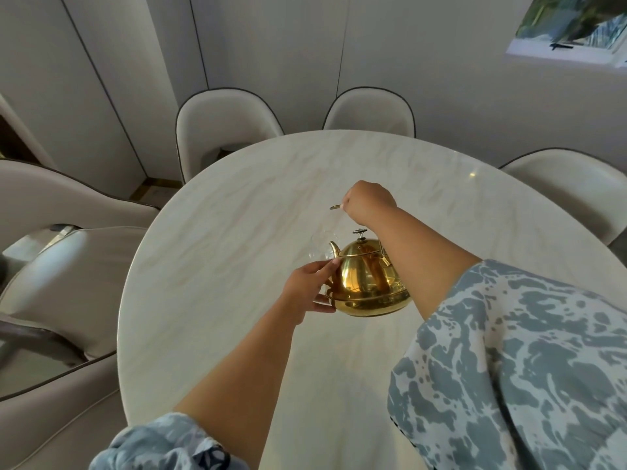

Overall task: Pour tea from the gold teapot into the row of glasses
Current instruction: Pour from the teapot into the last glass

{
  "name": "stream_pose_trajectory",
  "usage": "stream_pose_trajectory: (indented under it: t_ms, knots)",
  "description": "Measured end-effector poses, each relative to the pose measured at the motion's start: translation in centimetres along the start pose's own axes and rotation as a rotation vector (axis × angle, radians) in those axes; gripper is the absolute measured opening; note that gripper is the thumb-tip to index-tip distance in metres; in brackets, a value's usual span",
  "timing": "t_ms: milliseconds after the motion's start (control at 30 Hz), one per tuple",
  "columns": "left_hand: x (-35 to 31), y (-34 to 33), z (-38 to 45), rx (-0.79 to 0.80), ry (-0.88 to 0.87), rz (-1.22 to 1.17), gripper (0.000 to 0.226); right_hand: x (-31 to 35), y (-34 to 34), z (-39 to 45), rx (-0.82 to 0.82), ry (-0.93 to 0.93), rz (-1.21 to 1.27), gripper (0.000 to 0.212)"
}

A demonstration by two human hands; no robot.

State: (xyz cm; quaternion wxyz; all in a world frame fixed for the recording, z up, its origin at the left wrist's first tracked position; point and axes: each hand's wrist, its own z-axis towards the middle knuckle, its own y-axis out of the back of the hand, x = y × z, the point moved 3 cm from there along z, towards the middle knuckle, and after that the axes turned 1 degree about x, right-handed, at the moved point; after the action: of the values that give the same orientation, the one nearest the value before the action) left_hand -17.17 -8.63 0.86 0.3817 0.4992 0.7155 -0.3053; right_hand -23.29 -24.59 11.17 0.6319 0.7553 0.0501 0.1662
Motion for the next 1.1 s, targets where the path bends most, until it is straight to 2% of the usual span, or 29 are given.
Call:
stream_pose_trajectory:
  t_ms: [1100]
  knots:
    - [0.0, -0.8, -0.5, -0.001, -0.023, -0.028, 0.050, -0.1, 1.3, -0.7, 0.008, 0.007, -0.035, 0.023]
